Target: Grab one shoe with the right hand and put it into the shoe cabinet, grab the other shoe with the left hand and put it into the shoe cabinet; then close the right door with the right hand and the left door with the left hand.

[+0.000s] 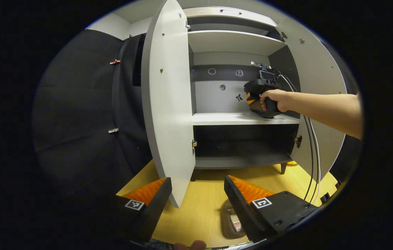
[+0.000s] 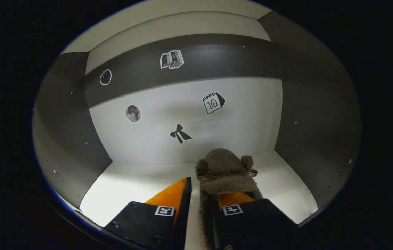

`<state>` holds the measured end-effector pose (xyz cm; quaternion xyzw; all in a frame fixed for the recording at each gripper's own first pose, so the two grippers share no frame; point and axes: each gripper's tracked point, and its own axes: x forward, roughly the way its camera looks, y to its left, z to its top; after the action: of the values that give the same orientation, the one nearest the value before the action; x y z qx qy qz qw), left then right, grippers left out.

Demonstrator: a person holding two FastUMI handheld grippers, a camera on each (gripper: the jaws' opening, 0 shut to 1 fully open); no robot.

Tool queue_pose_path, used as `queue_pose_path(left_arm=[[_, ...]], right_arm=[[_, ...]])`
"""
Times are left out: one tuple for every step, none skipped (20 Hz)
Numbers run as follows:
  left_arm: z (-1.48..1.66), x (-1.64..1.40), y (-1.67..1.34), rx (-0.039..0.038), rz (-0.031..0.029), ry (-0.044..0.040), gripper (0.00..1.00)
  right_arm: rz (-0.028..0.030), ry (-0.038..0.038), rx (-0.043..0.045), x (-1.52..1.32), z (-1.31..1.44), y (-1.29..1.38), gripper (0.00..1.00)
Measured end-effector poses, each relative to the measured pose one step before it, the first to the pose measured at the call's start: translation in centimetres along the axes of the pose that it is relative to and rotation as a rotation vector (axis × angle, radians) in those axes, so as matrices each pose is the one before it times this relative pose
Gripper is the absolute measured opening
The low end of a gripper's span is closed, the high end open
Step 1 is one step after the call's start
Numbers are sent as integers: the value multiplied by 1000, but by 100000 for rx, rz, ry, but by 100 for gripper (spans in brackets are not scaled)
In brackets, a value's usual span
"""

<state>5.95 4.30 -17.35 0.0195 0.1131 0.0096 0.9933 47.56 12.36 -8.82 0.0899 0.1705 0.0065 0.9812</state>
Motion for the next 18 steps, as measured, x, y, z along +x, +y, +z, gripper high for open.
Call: queue_pose_path(left_arm=[[82, 1, -143, 125, -133, -283, 96], [145, -86, -89, 44, -80, -362, 96], [114, -95, -53, -161, -63, -405, 96], [146, -96, -100, -349, -297, -247, 96], [68, -105, -131, -314, -199, -162, 96], [17, -179, -101, -68, -239, 18, 96], [-9, -134, 0, 50, 77, -91, 96], [87, -102, -12, 41, 33, -140, 96], [3, -98, -28, -37, 135, 23, 96], [27, -94, -94, -196, -93, 180, 96], [15, -62, -121, -285, -128, 53, 96], [87, -131, -48, -322, -171, -61, 96], [-38, -81, -131, -198, -185, 65, 96], [-73, -68, -71, 77, -7, 223, 96], [-50, -14, -37, 194, 28, -117, 96], [-145, -35, -120, 263, -362, 211, 96], [-332, 109, -209, -145, -798, 533, 96], [-440, 200, -383, -748, -1597, 1113, 96]], right_arm=[[1061, 326, 491, -228, 13, 364, 38], [534, 196, 27, -214, -10, 213, 43], [287, 30, -434, -219, 28, 152, 48], [672, 27, -421, -324, -11, 252, 52], [825, 317, -367, -399, 12, 212, 62], [913, 96, -245, -542, 49, 297, 70], [304, -220, -166, -585, 88, 216, 82], [-196, -466, -947, -853, 198, -20, 86], [512, 300, -351, -695, -145, 186, 90], [670, 935, 155, -767, -283, 217, 90], [342, -440, -900, -809, -20, -59, 90], [-489, -1432, -1777, -710, 163, -168, 92], [-131, -1115, -1449, -821, 197, -147, 94], [328, -1190, -1012, -906, 215, -58, 94], [592, -1046, -258, -1108, 252, -21, 96], [726, -774, 165, -1337, 266, -21, 97], [638, -1589, 104, -1733, 424, 11, 98], [666, -2244, -399, -1812, 492, 69, 98]])
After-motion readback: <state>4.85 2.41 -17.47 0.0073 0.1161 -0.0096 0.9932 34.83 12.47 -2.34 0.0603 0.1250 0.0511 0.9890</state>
